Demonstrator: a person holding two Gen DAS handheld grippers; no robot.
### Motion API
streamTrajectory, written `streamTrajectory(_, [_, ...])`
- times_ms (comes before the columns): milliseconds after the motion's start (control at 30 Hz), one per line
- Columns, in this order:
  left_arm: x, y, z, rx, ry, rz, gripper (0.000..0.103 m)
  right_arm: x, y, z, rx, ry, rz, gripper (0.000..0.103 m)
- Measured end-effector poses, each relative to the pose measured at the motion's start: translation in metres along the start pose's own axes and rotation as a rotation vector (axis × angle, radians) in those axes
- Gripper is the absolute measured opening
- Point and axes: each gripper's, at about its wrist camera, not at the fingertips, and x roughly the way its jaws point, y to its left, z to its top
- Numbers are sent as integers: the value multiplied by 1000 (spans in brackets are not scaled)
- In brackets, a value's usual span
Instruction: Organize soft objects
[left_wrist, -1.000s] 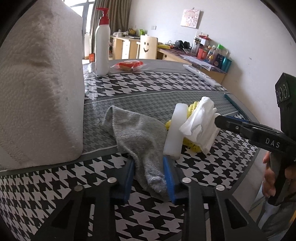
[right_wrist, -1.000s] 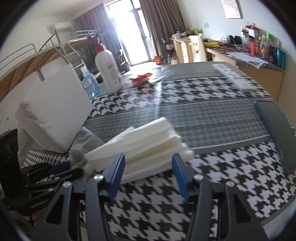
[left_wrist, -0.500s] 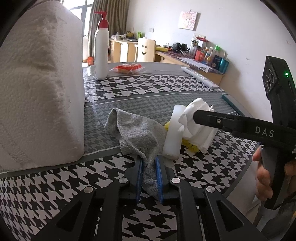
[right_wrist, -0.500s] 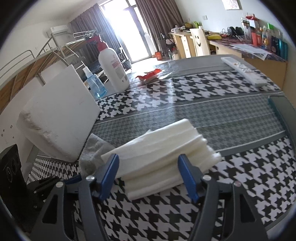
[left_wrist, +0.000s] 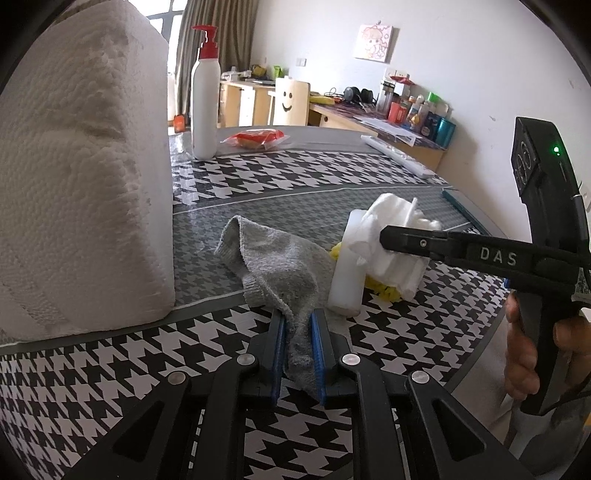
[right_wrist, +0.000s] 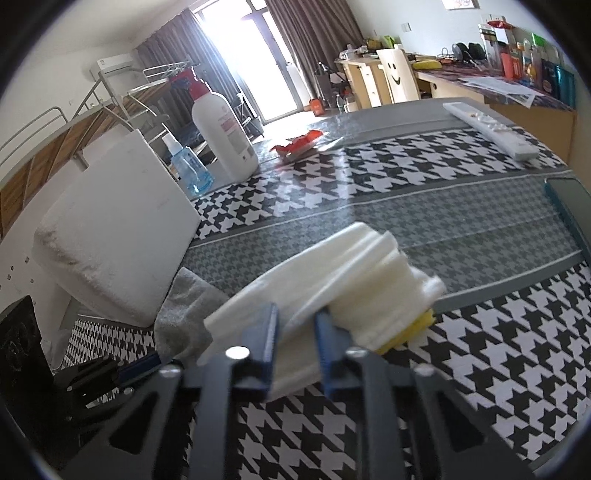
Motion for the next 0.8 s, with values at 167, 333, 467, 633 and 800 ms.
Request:
streamTrajectory(167, [1, 0, 2, 4, -3, -5, 15, -10, 2, -1, -30, -28, 7, 8])
streamTrajectory(333, [0, 1, 2, 4, -8, -9, 15, -28, 1, -2, -43, -67, -18, 8])
streamTrajectory(467, [-3, 1, 1, 2, -14, -14, 14, -42, -4, -2, -38, -90, -48, 8])
streamTrajectory(633, [-11, -1, -1, 11, -34, -17, 11, -52, -4, -9, -46, -109, -73, 7])
streamTrajectory(800, [-22, -2, -1, 23, -56, -15, 9, -65, -12, -16, -40, -123, -109, 7])
